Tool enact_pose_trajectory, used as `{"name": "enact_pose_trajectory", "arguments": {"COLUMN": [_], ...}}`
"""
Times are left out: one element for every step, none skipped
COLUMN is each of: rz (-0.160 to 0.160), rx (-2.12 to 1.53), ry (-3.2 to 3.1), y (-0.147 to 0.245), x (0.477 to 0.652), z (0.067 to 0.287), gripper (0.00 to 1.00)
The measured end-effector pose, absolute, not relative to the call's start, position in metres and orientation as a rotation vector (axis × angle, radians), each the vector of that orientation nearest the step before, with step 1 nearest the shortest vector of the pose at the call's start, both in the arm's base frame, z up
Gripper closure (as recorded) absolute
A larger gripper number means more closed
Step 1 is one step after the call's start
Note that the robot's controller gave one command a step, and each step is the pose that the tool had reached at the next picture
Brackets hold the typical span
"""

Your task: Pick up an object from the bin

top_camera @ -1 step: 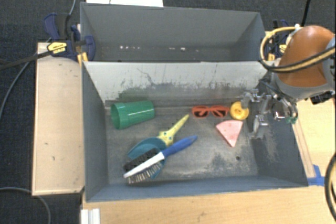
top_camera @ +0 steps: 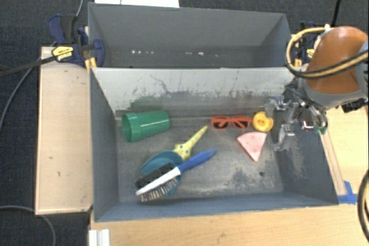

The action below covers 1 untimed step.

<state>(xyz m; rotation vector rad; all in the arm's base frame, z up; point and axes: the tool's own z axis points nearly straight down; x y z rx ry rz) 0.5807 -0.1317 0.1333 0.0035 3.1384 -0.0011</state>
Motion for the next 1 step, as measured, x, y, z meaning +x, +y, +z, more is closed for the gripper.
{"name": "enact_pose_trajectory", "arguments": {"rz": [0.000], "rx": [0.006], "ry": [3.138], "y": [-0.0908], "x": [0.5907], "z": [0.0816], "gripper": [0.00]}}
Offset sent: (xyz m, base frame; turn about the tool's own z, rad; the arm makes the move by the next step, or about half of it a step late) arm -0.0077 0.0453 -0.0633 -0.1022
